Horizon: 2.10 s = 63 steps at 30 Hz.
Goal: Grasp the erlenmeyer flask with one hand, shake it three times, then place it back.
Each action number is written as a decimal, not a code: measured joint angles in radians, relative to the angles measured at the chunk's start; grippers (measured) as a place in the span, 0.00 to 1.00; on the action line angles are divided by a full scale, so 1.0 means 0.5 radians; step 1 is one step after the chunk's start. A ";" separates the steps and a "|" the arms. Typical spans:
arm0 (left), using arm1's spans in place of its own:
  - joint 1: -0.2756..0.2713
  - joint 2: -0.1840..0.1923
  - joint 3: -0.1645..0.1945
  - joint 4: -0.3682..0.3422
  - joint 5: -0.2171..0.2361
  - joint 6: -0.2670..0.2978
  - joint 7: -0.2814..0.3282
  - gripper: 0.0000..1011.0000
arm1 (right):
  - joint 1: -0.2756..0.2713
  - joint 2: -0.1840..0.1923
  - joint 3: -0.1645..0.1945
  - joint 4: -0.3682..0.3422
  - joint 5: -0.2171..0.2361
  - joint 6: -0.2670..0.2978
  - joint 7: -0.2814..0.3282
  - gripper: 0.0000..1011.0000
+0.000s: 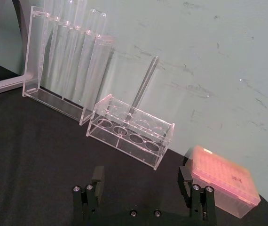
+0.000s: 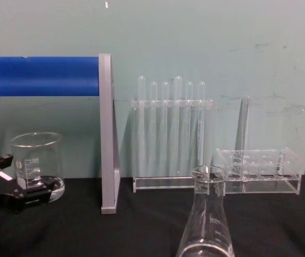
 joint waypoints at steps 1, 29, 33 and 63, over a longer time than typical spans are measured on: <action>0.000 0.000 0.000 0.000 0.000 0.000 0.000 0.99 | 0.000 0.000 0.000 0.000 0.000 0.000 0.000 0.99; 0.000 0.000 0.000 0.000 0.000 0.000 0.000 0.99 | -0.316 0.045 0.142 -0.376 0.277 -0.033 0.394 0.99; 0.000 0.000 0.000 0.000 0.000 0.000 0.000 0.99 | -0.356 0.032 0.141 -0.416 0.353 -0.030 0.506 0.99; 0.000 0.000 0.000 0.000 0.000 0.000 0.000 0.99 | -0.111 -0.209 0.006 -0.218 0.340 0.060 1.009 0.99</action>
